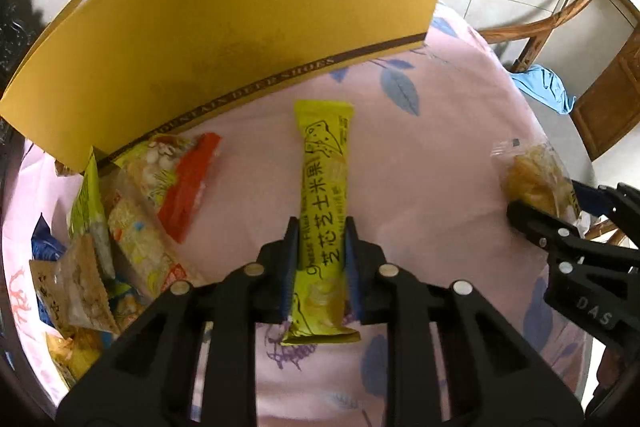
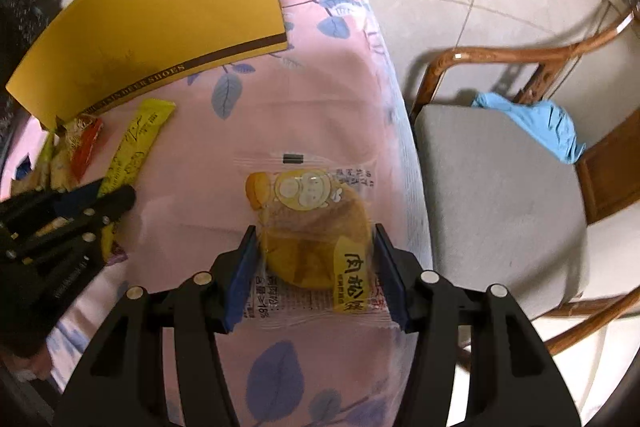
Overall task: Organize snacks
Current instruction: 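Grasp a yellow stick snack with the left gripper while the right grasps a round bun pack, then lower the yellow stick and bun pack into the yellow box and release both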
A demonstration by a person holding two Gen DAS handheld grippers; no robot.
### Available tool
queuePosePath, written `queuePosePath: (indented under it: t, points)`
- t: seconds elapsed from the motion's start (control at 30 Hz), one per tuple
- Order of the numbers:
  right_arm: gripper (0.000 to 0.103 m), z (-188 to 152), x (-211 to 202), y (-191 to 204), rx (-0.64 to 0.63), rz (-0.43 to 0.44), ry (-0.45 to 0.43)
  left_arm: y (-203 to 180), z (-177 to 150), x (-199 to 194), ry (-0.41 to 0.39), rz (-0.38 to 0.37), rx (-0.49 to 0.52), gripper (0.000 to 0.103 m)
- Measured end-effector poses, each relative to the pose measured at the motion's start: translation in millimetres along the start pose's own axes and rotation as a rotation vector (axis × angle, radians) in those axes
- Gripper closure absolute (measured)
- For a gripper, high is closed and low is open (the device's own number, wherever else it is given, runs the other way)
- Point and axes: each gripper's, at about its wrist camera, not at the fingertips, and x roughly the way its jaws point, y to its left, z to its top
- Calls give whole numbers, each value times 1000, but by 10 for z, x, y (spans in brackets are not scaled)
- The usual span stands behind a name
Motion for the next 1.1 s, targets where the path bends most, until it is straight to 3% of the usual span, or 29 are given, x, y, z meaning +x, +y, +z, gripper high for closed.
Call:
queuePosePath:
  t: [0.07,0.2,0.27,0.4,0.53,0.67,0.77,0.87,0.97,1.1]
  points:
    - [47,-55,-55,-50,78,29,-5,2,-30,-83,-4,-40,-24,82]
    - [47,-110,-108,-131,145,86,9,49,-84,-249,-36,-7,-25,82]
    - [47,-132,-319,-107,128,84,-39,64,-96,-387,-51,-27,-56,82]
    - [47,-100,-593,-115,128,115,-91,56,-127,-847,-133,14,-50,82]
    - [47,41,-1111,40,79,123,-222,188,-59,-1266,-193,49,-112,82]
    - [47,311,-1543,194,13,156,-341,378,33,-1814,-300,49,-150,82]
    - [47,577,-1782,338,-36,156,-409,536,257,-2056,-375,101,-152,82]
    - [47,880,-1959,458,-56,212,-464,736,563,-2223,-408,119,-192,82]
    - [47,1192,-2106,604,-85,194,-517,926,883,-2270,-436,169,-203,82]
    - [47,1678,-2053,723,-106,207,-518,1138,1249,-2199,-431,210,-208,82]
